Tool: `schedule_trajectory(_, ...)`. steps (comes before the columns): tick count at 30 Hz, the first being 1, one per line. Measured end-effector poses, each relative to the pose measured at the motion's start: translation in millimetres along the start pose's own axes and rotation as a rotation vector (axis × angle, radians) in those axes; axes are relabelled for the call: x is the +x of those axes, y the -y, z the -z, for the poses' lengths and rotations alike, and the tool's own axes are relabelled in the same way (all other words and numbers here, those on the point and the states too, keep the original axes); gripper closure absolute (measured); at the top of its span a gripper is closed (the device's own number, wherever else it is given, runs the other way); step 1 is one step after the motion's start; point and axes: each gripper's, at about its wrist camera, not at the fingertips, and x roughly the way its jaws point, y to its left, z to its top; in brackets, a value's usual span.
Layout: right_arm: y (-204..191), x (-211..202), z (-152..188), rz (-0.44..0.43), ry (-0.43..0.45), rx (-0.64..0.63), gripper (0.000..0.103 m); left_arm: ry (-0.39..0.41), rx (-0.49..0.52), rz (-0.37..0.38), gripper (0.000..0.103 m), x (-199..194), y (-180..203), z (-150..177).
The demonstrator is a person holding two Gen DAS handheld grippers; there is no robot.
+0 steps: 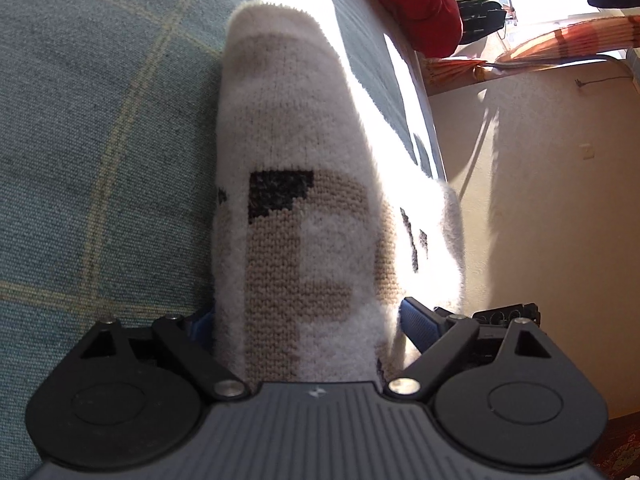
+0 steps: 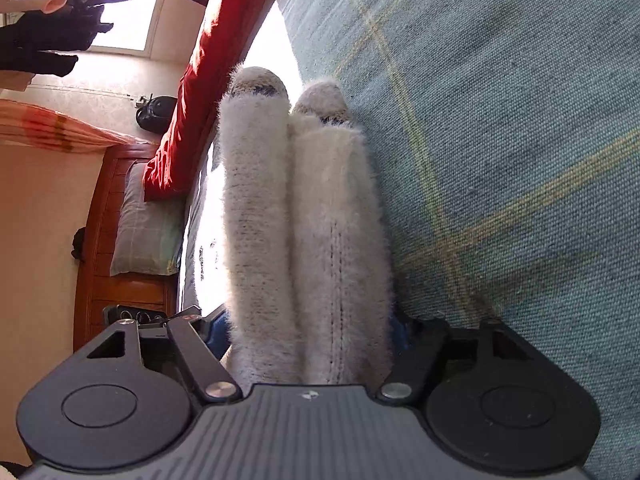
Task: Fold clothes
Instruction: 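Lift the held end with both grippers and fold it over the bundle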
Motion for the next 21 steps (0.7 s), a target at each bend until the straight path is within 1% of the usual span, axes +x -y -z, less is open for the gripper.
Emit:
schedule_trajectory(3,-15.8,-3.6,2.1,0.048,0.008,-0.055,0.031,0.001,0.022,-0.030,0.020,-3.3,10.5,-1.4)
schedule_trajectory(6,-30.8,-8.7,4.3,0.055,0.016,-0.089,0.034,0.011,0.038,-0.033,0.025,-11.3,18.4,-2.2)
schedule_trajectory(10,-52.1,-10.7,7.6,0.064,0.021,-0.130,0.035,0.038,0.077,-0.046,0.026,-24.8,30.9,-4.3)
schedule_trajectory(16,-87.5,-6.2,12.6,0.067,0.024,-0.191,0.035,0.094,0.110,-0.054,0.026,-64.2,41.5,-4.3)
schedule_trajectory(21,-131.5,17.5,21.6,0.080,0.014,-0.252,0.035,0.160,0.113,-0.069,0.026,-119.9,26.4,-5.3)
